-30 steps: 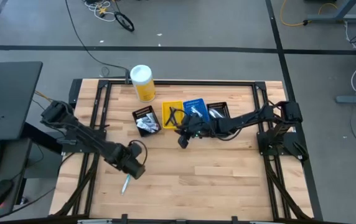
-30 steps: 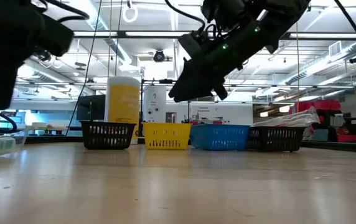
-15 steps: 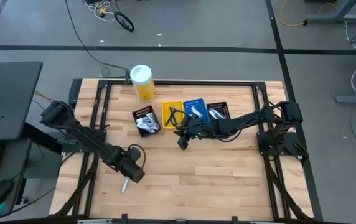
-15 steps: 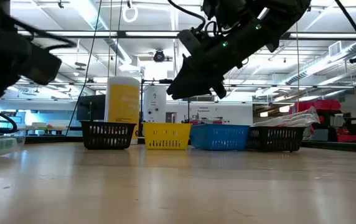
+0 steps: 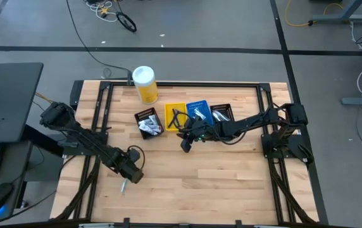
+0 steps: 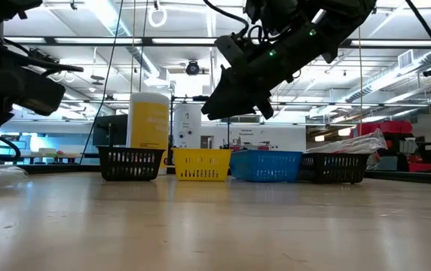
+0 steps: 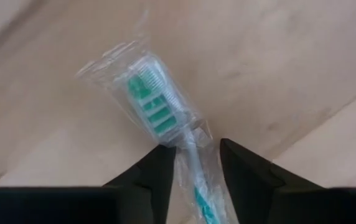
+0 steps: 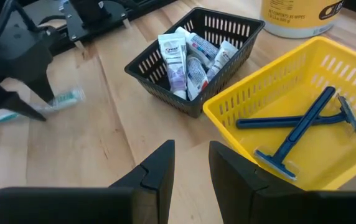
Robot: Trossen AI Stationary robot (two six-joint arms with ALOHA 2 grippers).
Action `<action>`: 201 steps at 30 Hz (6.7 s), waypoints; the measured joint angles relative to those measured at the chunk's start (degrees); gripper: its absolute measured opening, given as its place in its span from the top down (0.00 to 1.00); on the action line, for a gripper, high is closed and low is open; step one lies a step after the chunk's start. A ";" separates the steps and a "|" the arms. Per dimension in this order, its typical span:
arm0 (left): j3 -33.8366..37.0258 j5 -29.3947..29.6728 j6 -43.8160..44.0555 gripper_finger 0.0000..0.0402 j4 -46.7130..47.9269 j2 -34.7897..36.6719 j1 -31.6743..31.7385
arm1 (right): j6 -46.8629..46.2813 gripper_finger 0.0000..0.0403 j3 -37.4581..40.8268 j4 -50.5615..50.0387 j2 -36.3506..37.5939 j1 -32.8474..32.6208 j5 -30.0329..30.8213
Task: Pick & Place Travel size toiletries
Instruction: Put the green toothbrush into the right black basket, then return to Home Position
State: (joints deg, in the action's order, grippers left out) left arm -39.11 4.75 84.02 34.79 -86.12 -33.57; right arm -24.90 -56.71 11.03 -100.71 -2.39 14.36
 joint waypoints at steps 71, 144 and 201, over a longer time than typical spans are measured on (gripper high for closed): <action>-8.07 34.91 -68.47 0.92 -49.80 6.70 16.31 | 1.79 0.83 -0.04 15.85 1.33 -1.68 -12.58; -7.59 36.38 -63.75 0.62 -39.79 6.30 16.90 | 3.36 0.80 0.00 -55.82 23.65 25.41 -22.92; -7.57 36.35 -66.56 0.62 -39.73 6.30 16.90 | 3.00 0.80 0.00 -50.95 26.18 22.19 -15.36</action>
State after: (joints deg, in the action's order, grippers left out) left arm -46.68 41.09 17.46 -4.94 -79.81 -16.67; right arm -21.90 -56.71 -39.92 -74.52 19.80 -1.00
